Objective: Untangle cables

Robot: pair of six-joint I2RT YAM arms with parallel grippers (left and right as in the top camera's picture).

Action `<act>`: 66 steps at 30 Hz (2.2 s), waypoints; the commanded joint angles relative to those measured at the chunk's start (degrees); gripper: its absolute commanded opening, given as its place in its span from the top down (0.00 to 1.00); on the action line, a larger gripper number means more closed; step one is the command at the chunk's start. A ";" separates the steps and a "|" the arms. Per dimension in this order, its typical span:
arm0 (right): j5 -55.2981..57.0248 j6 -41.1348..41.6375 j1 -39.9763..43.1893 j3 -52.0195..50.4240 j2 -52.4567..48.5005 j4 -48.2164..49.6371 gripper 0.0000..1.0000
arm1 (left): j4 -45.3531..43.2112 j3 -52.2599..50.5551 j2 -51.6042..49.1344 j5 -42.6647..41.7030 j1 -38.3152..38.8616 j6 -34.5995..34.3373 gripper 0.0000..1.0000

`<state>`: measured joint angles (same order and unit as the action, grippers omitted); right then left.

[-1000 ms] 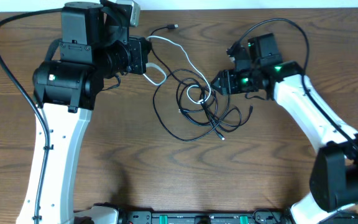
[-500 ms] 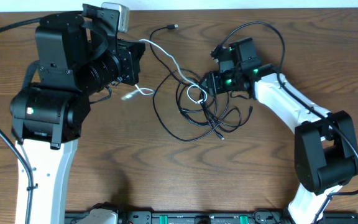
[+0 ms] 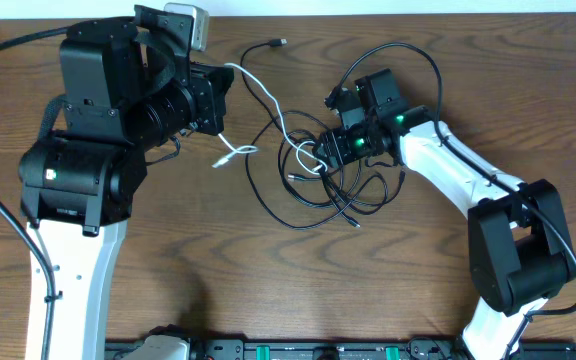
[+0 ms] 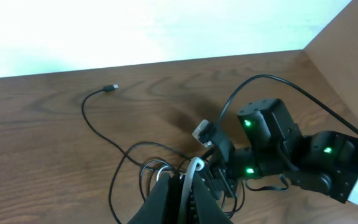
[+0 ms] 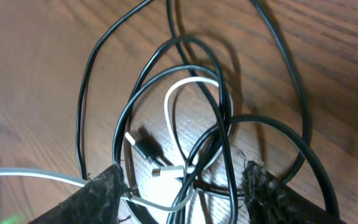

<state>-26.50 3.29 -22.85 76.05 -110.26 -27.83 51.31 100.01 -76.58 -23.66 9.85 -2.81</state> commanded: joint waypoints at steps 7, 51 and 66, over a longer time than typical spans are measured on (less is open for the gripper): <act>-11.13 -17.31 0.04 -0.24 -0.52 -4.87 0.33 | 0.07 0.37 -0.26 0.74 -0.24 0.13 0.93; 3.76 15.72 2.36 -0.24 17.68 -8.63 0.99 | 6.36 -0.44 -18.25 -7.19 -0.22 2.36 0.44; 3.34 16.39 3.74 -0.26 14.75 -10.93 0.99 | 6.54 -5.81 -28.44 -34.38 6.43 26.23 0.53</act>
<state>-22.46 18.96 -19.33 75.61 -94.26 -38.63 57.71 93.97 -105.67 -53.95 13.89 17.39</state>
